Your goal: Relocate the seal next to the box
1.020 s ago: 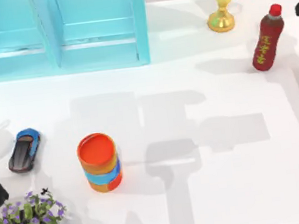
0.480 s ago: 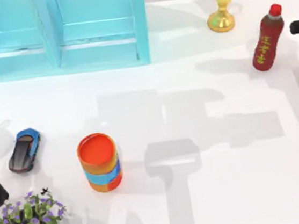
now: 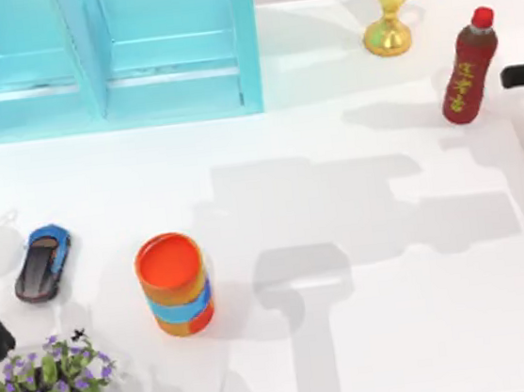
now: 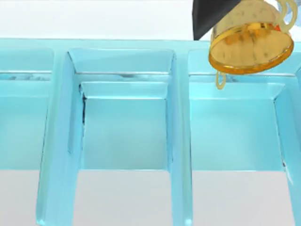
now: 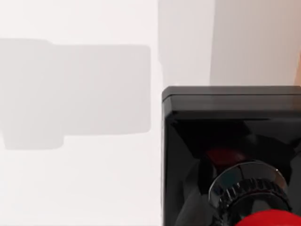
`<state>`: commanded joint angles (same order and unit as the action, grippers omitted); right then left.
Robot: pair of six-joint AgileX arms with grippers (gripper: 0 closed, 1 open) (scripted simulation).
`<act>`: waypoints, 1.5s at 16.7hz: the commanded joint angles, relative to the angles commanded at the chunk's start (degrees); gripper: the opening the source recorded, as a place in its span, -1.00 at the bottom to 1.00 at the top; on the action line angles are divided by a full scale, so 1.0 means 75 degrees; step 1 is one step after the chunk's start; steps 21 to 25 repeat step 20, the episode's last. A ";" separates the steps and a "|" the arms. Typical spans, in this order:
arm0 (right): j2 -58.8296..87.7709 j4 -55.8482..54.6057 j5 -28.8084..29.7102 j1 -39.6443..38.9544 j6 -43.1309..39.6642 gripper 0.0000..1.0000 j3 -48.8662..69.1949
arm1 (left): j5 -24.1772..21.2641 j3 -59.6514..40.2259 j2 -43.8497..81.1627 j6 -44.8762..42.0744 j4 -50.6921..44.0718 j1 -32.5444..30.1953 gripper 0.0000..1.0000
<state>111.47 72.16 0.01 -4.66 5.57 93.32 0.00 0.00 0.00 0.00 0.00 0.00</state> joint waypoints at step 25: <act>0.0000 0.0000 0.0000 0.0000 0.0000 1.00 0.0000 | 0.0000 0.0000 0.0000 0.0000 0.0000 0.0000 1.00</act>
